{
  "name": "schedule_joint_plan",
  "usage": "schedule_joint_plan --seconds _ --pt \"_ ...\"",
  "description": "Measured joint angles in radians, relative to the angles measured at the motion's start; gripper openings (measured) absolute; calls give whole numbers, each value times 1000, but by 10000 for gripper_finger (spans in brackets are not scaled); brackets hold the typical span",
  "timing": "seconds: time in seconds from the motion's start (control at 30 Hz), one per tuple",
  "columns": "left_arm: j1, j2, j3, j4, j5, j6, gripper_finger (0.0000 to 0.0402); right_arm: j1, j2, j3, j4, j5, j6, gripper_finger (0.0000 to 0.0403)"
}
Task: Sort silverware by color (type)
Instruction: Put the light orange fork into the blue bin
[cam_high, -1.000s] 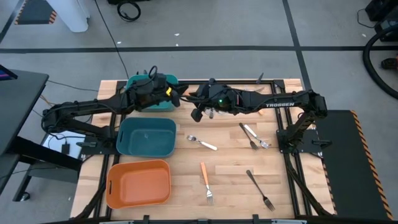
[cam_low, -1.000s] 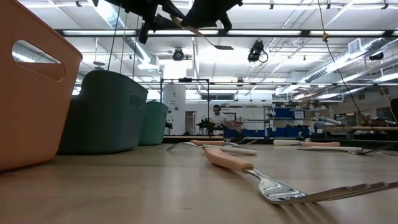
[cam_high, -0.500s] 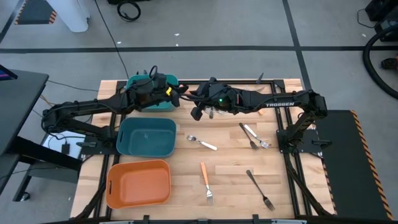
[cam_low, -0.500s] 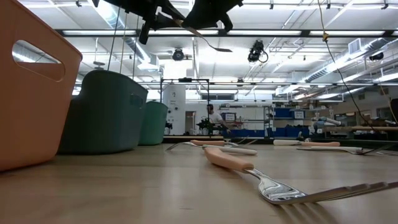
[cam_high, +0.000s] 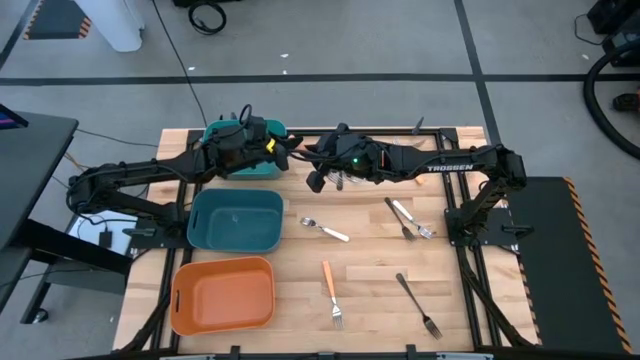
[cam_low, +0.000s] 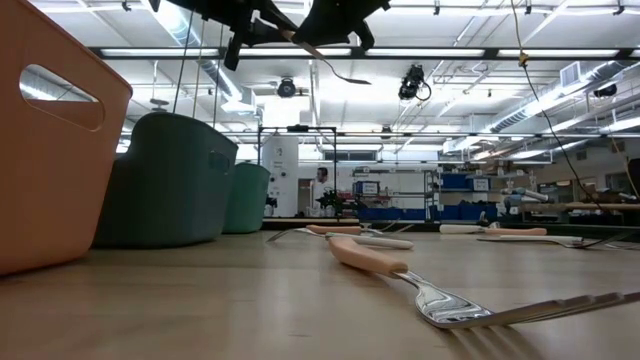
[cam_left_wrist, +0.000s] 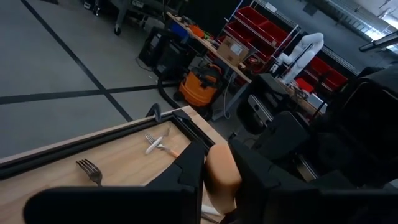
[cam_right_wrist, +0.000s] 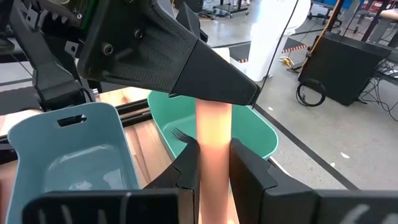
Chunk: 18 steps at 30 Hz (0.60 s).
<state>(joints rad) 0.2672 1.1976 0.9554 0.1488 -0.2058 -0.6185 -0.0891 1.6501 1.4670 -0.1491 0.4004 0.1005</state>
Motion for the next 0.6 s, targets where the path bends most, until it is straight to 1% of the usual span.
schedule_joint_plan --seconds 0.23,0.4,0.6 --pt "-1 0 0 6 1 3 62 -6 0 0 5 -2 1 90" --pt "-1 0 0 7 2 6 61 -6 0 0 6 -2 2 94" --pt "-1 0 0 8 6 49 60 -6 0 0 7 -6 4 97"
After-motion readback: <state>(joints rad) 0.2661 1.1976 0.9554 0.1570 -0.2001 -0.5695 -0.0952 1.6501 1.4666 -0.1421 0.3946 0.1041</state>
